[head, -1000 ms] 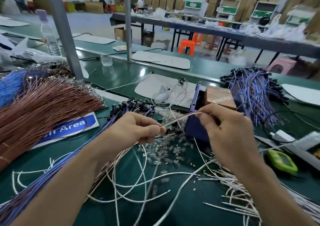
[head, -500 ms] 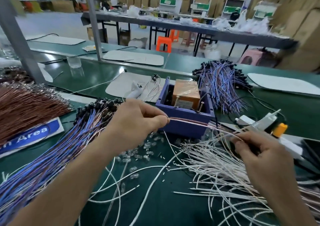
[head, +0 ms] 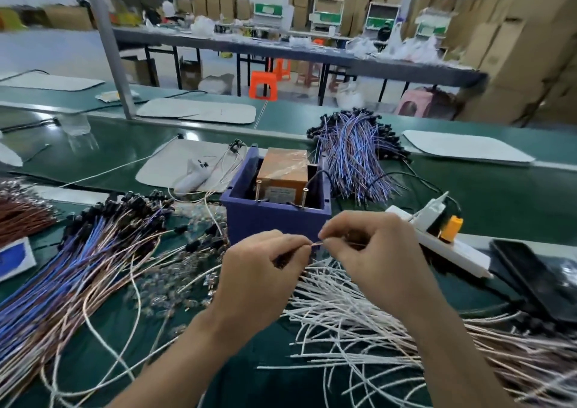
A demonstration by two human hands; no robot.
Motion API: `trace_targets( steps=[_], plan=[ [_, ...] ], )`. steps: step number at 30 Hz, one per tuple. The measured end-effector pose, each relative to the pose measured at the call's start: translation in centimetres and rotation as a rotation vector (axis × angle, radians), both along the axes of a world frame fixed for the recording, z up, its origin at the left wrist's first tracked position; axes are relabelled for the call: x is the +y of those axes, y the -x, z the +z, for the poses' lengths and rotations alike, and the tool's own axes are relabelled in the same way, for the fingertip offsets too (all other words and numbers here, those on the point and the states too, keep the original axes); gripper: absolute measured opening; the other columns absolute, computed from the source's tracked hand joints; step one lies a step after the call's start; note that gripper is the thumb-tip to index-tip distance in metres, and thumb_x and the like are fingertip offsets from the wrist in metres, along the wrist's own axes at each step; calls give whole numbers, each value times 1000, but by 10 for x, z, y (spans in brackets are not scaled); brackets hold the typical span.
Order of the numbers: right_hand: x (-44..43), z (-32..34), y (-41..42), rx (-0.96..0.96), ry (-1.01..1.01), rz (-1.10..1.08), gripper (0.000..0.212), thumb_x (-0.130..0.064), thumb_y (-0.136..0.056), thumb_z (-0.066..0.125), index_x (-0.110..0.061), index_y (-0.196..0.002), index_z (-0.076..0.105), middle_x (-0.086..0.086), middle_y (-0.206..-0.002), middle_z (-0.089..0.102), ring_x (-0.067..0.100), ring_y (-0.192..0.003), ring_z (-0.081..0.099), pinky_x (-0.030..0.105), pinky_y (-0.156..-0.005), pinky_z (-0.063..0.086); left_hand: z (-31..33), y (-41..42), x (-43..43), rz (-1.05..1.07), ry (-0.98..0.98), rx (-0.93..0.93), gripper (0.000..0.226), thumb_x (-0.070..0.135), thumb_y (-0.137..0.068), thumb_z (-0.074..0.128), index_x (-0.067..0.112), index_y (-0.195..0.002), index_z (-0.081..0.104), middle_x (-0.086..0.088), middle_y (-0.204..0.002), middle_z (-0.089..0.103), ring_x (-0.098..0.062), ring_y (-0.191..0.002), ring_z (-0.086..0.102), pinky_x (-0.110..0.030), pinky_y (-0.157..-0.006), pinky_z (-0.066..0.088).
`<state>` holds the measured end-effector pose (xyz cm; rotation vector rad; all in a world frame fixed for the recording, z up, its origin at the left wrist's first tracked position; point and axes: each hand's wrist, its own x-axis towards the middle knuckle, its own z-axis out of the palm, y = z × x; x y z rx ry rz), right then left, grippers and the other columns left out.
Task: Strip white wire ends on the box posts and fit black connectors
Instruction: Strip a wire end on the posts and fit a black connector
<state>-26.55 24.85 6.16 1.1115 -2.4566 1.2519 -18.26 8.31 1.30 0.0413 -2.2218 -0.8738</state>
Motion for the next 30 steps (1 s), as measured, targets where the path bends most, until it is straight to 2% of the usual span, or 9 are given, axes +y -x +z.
trace_targets(
  steps=[5, 10, 15, 16, 18, 22, 26, 28, 30],
  plan=[
    [-8, -44, 1, -32, 31, -57, 18, -14, -83, 81, -30, -80, 76, -23, -74, 70, 1, -70, 68, 9, -63, 47, -23, 1, -19, 27, 19, -72, 18, 38, -89, 66, 27, -89, 81, 18, -77, 71, -2, -74, 64, -23, -73, 49],
    [-14, -67, -1, -10, 38, -108, 11, -21, -89, 75, -31, -89, 71, -19, -76, 69, 5, -73, 66, 17, -66, 48, -31, 4, -20, 65, 48, -82, 23, 40, -89, 63, 26, -88, 82, 18, -77, 71, -3, -74, 62, -22, -73, 48],
    [-14, -77, -1, -18, 31, -131, 15, -17, -93, 72, -30, -89, 68, -19, -82, 67, 6, -74, 64, 20, -65, 48, -21, 3, -33, 25, 115, -274, 13, 34, -92, 71, 31, -100, 81, 19, -91, 76, -3, -84, 67, -31, -82, 55],
    [-14, -78, -1, -25, 25, -128, 15, -17, -94, 72, -31, -89, 68, -19, -85, 67, 6, -73, 63, 20, -64, 47, -18, -1, -41, 39, 115, -298, 12, 31, -91, 74, 31, -101, 81, 20, -93, 77, -2, -86, 68, -28, -84, 55],
    [-15, -80, -4, -27, 17, -116, 17, -17, -94, 72, -31, -87, 67, -20, -84, 66, 6, -71, 61, 18, -62, 46, -12, -16, -61, 102, 99, -303, 14, 28, -88, 78, 33, -100, 82, 23, -93, 76, 2, -89, 66, -14, -84, 50],
    [-18, -80, -9, -9, 12, -106, 16, -18, -92, 73, -33, -89, 66, -21, -81, 66, 4, -69, 61, 16, -62, 44, 1, -58, -104, 199, 114, -371, 16, 31, -86, 79, 39, -100, 80, 25, -96, 73, 5, -89, 67, -21, -82, 52],
    [-23, -81, -16, -6, -30, -95, 13, -23, -89, 72, -34, -85, 68, -25, -82, 66, 1, -73, 61, 12, -65, 43, 2, -101, -130, 214, 102, -568, 17, 28, -85, 81, 45, -87, 80, 33, -80, 70, 5, -75, 68, -5, -65, 47],
    [-26, -82, -20, -10, -45, -88, 16, -19, -88, 74, -33, -83, 70, -23, -75, 67, -3, -76, 61, 6, -66, 41, 3, -120, -137, 205, 63, -559, 21, 23, -84, 82, 43, -82, 80, 30, -77, 73, 7, -72, 67, -7, -64, 49],
    [-28, -83, -23, -11, -50, -88, 18, -17, -87, 76, -33, -83, 70, -23, -72, 67, -5, -76, 61, 4, -67, 40, 7, -134, -144, 246, 45, -485, 20, 19, -82, 82, 39, -79, 82, 32, -70, 70, 8, -59, 62, -5, -57, 45]
  ],
)
